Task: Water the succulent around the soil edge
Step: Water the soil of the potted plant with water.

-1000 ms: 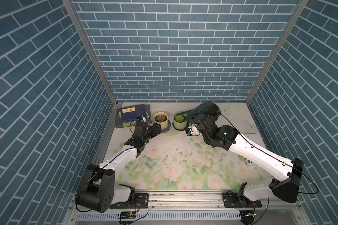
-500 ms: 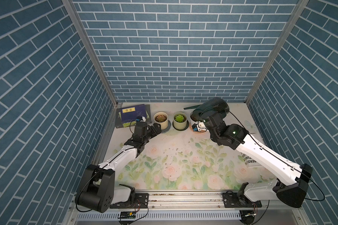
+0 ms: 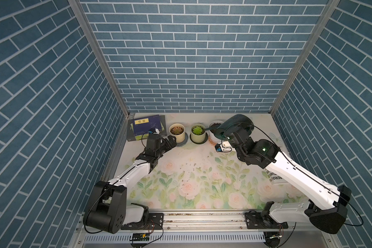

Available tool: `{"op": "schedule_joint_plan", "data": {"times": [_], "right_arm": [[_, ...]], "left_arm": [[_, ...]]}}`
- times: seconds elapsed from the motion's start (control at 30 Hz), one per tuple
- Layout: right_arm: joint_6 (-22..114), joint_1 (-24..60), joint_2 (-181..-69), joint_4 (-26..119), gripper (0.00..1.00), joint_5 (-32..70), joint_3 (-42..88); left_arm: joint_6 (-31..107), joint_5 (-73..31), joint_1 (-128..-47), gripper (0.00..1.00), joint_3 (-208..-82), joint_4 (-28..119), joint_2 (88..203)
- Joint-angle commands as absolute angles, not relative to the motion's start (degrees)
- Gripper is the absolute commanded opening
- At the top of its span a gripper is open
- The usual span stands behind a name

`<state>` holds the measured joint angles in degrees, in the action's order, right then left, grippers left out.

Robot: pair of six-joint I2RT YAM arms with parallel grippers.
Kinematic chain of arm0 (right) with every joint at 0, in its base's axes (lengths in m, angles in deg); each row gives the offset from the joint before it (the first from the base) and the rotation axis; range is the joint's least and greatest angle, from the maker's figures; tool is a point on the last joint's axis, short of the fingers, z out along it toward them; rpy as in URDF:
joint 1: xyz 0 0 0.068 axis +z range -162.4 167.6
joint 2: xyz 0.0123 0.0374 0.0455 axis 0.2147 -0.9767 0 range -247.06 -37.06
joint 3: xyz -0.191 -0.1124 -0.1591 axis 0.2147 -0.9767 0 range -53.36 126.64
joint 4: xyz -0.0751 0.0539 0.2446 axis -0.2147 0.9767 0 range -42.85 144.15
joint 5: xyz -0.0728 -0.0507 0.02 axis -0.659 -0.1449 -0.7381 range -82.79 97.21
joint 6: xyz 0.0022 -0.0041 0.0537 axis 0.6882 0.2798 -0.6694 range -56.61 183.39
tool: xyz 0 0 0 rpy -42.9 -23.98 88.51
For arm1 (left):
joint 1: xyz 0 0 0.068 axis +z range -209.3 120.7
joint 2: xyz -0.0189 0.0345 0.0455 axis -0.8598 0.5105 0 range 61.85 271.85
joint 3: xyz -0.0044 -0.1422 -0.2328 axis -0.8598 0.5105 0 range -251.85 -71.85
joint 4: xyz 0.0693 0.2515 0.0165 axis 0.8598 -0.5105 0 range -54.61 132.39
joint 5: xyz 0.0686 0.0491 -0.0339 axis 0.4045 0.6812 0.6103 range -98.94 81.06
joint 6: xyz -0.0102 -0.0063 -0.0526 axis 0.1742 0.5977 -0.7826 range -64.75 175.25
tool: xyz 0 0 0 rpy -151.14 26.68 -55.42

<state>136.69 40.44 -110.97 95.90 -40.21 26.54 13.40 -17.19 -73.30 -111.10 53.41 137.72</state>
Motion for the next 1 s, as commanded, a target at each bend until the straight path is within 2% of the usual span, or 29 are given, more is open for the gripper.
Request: {"op": "schedule_joint_plan", "data": {"times": [0.0,0.67,0.97], "right_arm": [[133.7,41.77,-110.39,94.42,0.0,-41.56,27.05],[139.93,42.39,-114.2,83.15,0.0,-44.35,26.41],[141.44,39.16,-112.98,82.48,0.0,-45.4,25.38]], "left_arm": [[13.42,-18.02,-72.75,1.0,-111.78,53.15,137.94],[15.59,-19.66,-70.22,1.0,-113.49,51.35,140.03],[15.64,-19.71,-70.11,1.0,-113.26,51.55,139.9]]}}
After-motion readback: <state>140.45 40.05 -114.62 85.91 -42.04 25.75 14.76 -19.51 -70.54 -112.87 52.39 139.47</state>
